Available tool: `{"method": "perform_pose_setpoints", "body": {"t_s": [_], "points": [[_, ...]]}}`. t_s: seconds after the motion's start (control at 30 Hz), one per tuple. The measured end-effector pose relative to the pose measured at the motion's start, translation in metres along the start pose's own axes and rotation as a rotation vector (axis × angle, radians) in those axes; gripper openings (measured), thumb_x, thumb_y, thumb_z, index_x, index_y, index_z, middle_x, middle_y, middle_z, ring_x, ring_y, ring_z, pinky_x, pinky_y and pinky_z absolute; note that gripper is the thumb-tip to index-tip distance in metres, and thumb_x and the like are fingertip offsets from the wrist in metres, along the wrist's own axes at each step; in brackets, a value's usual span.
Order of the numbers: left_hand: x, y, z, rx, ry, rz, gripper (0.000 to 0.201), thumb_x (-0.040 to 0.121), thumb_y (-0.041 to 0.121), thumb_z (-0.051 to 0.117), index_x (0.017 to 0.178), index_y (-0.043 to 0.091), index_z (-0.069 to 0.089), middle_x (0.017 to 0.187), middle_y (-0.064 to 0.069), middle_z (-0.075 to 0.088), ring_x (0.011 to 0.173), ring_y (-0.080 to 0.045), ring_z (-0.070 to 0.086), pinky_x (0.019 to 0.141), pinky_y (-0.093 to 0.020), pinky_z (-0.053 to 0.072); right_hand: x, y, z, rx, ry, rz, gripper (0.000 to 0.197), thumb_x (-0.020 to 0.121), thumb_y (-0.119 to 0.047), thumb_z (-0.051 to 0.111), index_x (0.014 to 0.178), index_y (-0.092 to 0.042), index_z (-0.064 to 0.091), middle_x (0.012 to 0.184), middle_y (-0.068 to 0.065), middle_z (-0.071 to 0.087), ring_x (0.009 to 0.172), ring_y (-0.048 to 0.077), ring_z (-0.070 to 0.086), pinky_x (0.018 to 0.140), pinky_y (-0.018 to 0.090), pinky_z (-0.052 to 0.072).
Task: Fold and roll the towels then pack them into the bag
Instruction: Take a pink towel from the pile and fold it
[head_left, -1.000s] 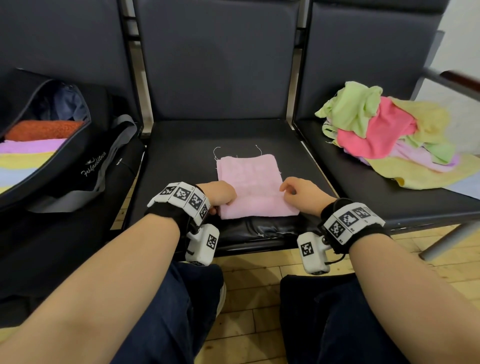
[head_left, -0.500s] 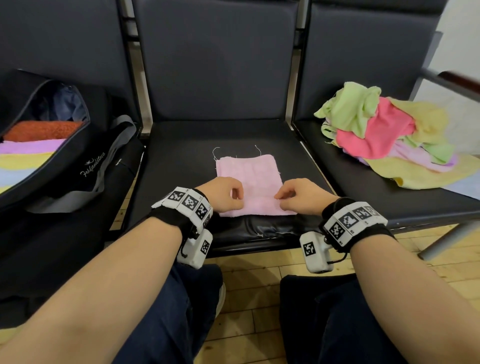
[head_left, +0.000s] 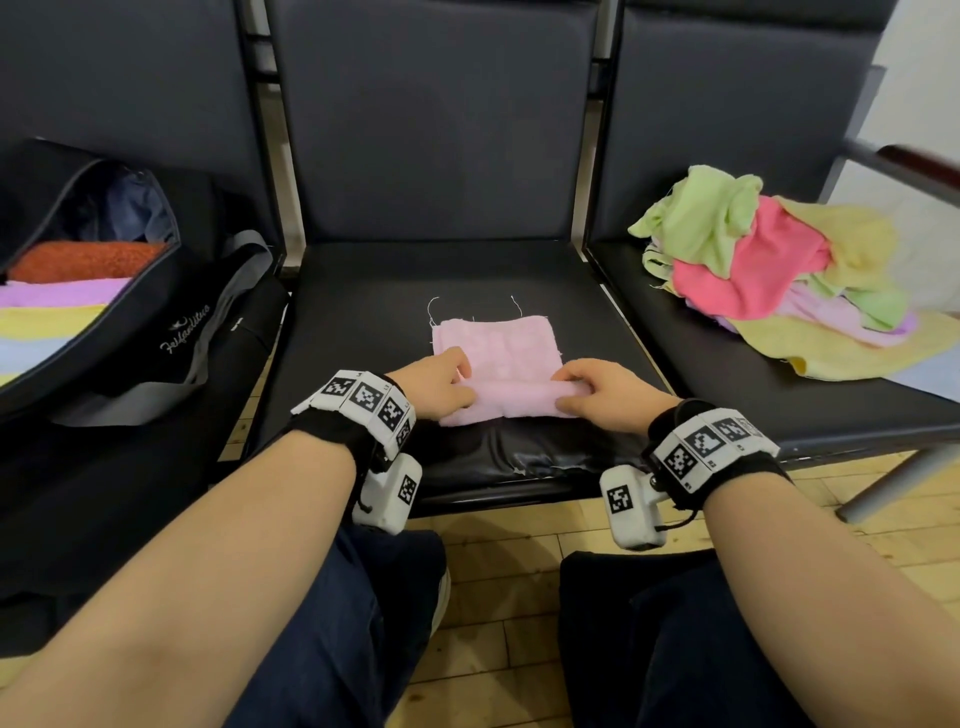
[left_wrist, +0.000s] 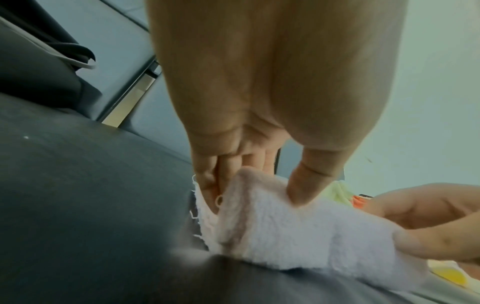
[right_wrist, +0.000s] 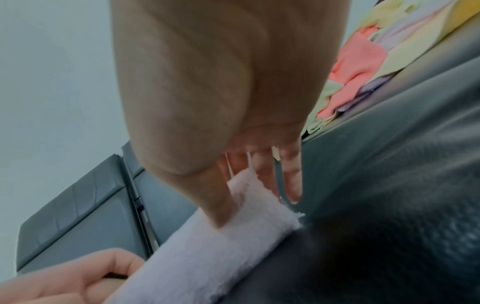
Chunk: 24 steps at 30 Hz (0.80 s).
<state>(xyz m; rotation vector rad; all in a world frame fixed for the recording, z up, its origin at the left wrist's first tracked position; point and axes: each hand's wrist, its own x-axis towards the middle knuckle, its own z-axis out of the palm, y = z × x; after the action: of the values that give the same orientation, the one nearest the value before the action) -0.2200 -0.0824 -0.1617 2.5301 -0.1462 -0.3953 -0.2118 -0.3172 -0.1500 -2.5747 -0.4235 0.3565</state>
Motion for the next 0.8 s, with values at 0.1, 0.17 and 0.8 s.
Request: {"method": "perform_pose_setpoints", "body": {"t_s": [0.1, 0.17, 0.8], "points": [[0.003, 0.003, -0.001, -0.130, 0.012, -0.046, 0.025, 0.087, 0.014, 0.054, 0.110, 0.015, 0.046, 0.099, -0.002, 0.057, 0.088, -0.021, 0.053, 0.083, -0.033, 0.044, 0.002, 0.000, 0.001, 0.118, -0.017, 0.037, 0.026, 0.096, -0.014, 0.052, 0.121, -0.007, 0.060, 0.115, 0.005, 0.059, 0.111, 0.022, 0.053, 0.098, 0.032, 0.038], [0.004, 0.005, -0.002, -0.173, 0.021, -0.055, 0.014, 0.084, 0.011, 0.056, 0.095, 0.016, 0.049, 0.098, -0.006, 0.056, 0.088, -0.021, 0.050, 0.080, -0.033, 0.043, 0.004, 0.001, 0.002, 0.221, -0.021, 0.074, 0.023, 0.097, -0.010, 0.049, 0.114, -0.003, 0.062, 0.114, 0.012, 0.061, 0.110, 0.027, 0.055, 0.099, 0.037, 0.040], [-0.007, 0.003, -0.006, -0.020, 0.042, 0.221, 0.004, 0.085, 0.024, 0.067, 0.084, 0.021, 0.066, 0.079, 0.011, 0.060, 0.073, -0.007, 0.055, 0.070, -0.019, 0.044, -0.001, -0.005, -0.002, 0.001, 0.099, -0.088, 0.011, 0.084, -0.012, 0.064, 0.082, -0.008, 0.074, 0.084, 0.002, 0.071, 0.079, 0.016, 0.063, 0.075, 0.023, 0.047]]}}
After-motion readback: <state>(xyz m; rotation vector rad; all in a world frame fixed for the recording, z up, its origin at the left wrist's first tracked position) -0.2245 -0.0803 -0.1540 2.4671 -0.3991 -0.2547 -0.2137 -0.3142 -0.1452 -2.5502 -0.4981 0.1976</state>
